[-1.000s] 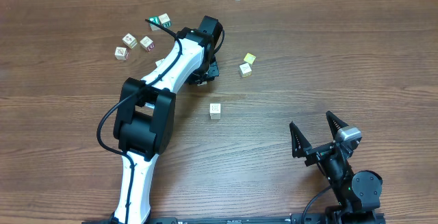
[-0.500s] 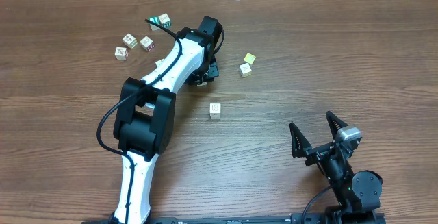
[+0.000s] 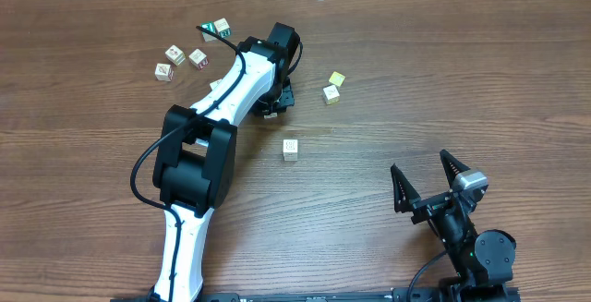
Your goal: Form a tower
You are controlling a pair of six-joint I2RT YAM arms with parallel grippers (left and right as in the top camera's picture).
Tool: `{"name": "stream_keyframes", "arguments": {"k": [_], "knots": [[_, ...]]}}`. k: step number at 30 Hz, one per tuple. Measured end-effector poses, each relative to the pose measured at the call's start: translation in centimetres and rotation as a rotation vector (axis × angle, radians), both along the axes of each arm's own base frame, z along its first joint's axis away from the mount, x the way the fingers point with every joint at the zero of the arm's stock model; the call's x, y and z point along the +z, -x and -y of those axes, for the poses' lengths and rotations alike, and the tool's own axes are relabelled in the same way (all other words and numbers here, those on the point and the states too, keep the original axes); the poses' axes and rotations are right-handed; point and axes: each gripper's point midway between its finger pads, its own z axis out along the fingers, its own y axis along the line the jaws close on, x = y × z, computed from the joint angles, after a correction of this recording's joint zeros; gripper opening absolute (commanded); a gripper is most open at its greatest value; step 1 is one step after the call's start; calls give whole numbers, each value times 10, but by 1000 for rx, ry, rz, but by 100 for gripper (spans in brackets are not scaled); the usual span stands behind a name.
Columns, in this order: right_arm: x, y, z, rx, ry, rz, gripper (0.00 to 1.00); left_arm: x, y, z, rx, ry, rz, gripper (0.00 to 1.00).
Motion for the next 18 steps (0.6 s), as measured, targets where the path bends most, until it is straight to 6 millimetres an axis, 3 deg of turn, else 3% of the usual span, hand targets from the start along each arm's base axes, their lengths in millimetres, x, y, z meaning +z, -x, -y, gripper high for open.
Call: {"name": "stream_keyframes", "arguments": {"k": [11, 18], "knots": [[0, 0, 0, 0, 0, 0, 100, 0, 0, 0, -61, -7, -6, 9], [0, 0, 0, 0, 0, 0, 100, 0, 1, 0, -74, -9, -7, 13]]}}
